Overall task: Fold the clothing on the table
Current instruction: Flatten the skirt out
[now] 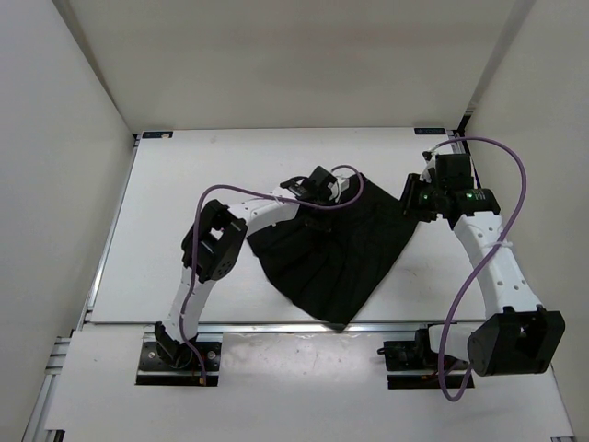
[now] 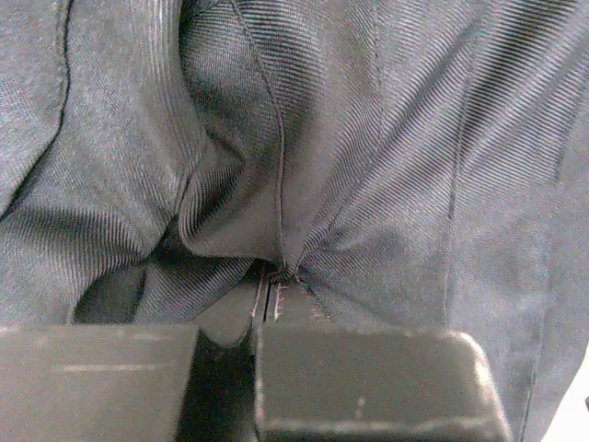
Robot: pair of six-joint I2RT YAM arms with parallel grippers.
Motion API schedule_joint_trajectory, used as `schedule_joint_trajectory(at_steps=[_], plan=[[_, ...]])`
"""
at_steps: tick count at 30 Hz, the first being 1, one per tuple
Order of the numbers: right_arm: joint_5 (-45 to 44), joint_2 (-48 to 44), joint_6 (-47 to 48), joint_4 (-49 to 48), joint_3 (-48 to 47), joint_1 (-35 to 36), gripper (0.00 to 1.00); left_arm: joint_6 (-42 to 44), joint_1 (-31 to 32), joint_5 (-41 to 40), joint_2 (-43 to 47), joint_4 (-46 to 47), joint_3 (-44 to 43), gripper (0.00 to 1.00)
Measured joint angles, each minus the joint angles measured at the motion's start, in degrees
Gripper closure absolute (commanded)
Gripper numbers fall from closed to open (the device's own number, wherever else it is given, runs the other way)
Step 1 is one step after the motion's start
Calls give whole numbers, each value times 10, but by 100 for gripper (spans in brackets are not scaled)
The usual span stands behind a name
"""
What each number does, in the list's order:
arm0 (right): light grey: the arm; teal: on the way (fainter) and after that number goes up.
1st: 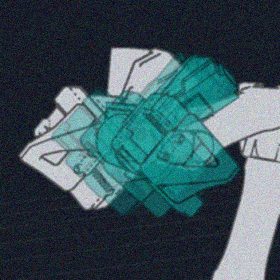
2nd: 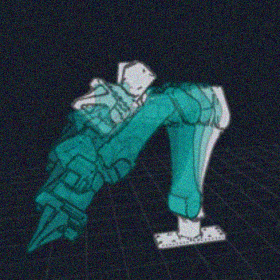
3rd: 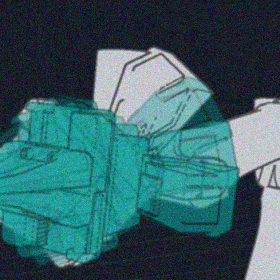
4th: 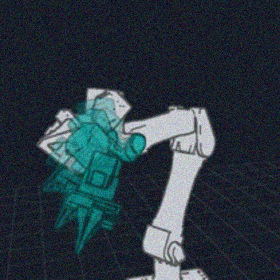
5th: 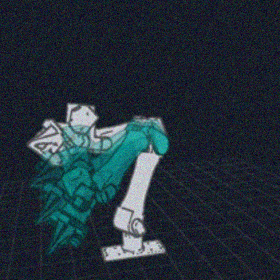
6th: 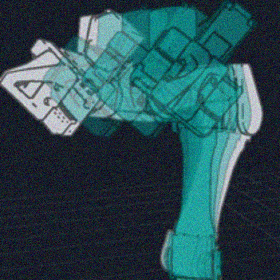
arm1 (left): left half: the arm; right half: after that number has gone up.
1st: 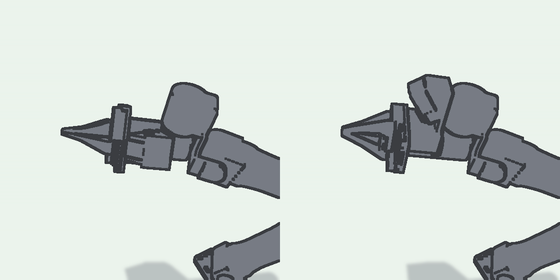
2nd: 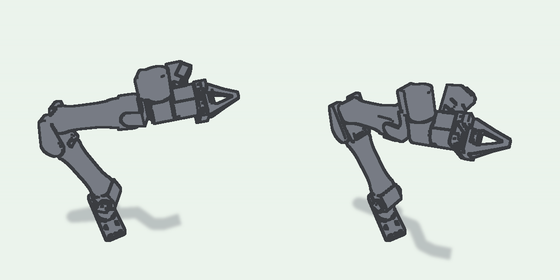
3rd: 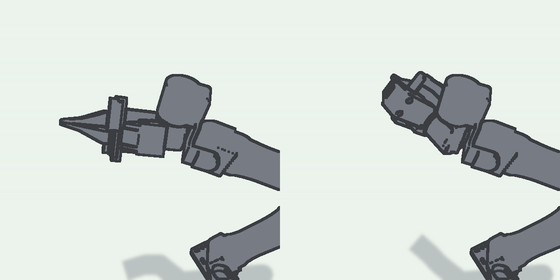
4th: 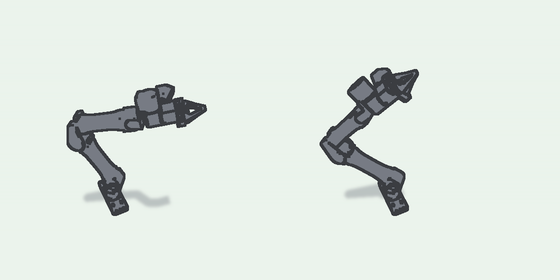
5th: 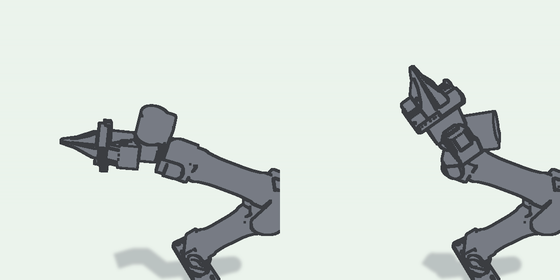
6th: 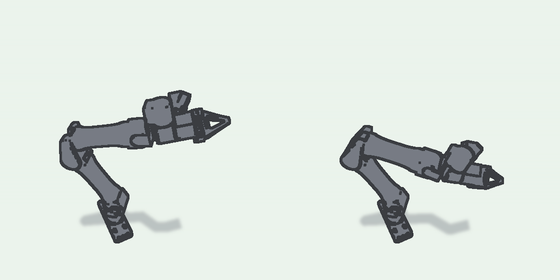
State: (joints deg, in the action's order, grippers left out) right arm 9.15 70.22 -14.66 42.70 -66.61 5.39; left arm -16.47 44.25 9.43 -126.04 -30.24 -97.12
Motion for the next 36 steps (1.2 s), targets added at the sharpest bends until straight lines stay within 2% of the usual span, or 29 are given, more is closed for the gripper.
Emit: schedule_joint_trajectory(at_steps=[3,5,7,11,15,22,26,29,36], plan=[[0,0,-5,0,0,3,62,10,-9,4,28,-14,10,100],[0,3,-12,0,0,3,59,13,-24,8,78,-21,45,100],[4,10,-16,-2,1,2,54,14,-49,13,155,-21,104,100],[8,30,-23,-14,12,3,50,6,-110,26,325,-14,235,100],[27,75,-28,-35,7,4,51,-13,-133,52,431,4,351,100],[64,257,-25,-67,-91,55,51,-14,-122,89,441,-4,461,100],[78,371,-16,-77,-201,101,51,-7,-123,106,440,-7,467,100],[87,431,-17,-97,-248,126,51,-5,-122,119,440,-6,470,100],[89,550,-24,-86,-338,136,52,-1,-116,131,444,-6,473,100]])
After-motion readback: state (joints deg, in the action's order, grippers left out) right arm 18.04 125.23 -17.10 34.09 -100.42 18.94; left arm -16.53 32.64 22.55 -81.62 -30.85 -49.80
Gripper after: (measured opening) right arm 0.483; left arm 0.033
